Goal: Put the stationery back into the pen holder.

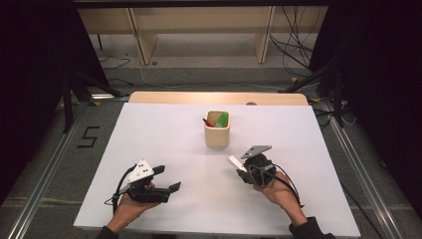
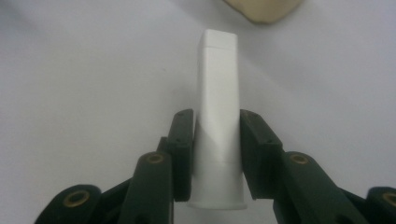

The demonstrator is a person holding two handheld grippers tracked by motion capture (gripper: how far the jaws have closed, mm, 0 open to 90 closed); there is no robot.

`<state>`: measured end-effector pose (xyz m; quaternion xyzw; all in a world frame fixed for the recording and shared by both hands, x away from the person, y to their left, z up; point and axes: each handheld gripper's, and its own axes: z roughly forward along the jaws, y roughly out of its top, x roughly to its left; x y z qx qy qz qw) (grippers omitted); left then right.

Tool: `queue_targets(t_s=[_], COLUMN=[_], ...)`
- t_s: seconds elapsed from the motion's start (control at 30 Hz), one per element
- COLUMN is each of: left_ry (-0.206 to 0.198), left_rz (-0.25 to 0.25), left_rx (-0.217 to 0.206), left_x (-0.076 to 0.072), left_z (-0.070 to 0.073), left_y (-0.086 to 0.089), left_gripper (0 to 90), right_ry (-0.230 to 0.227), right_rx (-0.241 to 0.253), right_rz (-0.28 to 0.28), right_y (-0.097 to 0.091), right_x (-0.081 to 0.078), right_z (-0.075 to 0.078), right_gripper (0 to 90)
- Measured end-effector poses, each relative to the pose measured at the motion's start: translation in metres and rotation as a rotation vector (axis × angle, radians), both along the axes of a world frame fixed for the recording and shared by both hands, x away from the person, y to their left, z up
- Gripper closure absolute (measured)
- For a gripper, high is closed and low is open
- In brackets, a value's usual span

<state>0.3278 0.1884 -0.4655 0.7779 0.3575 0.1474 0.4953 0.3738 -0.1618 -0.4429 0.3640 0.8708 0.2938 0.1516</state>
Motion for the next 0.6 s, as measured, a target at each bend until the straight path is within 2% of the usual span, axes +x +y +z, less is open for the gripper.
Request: queue_targets(t_s=[0.27,0.6], left_ry=[0.002,0.017], left_rz=[0.009,0.009], left_rx=[-0.002,-0.002], left_x=[0.001,0.003], left_z=[0.0,-0.001], left_y=[0.002,0.003], left_gripper=[15.4,15.4], right_ry=[-0.11,-0.26], right_rx=[0.014,-0.051], right_rz=[0.086,0.217], right_y=[0.012,0.025], right_x=[-0.017,-0.041], right_z=[0.015,0.013], right_gripper=[68.2,68.2])
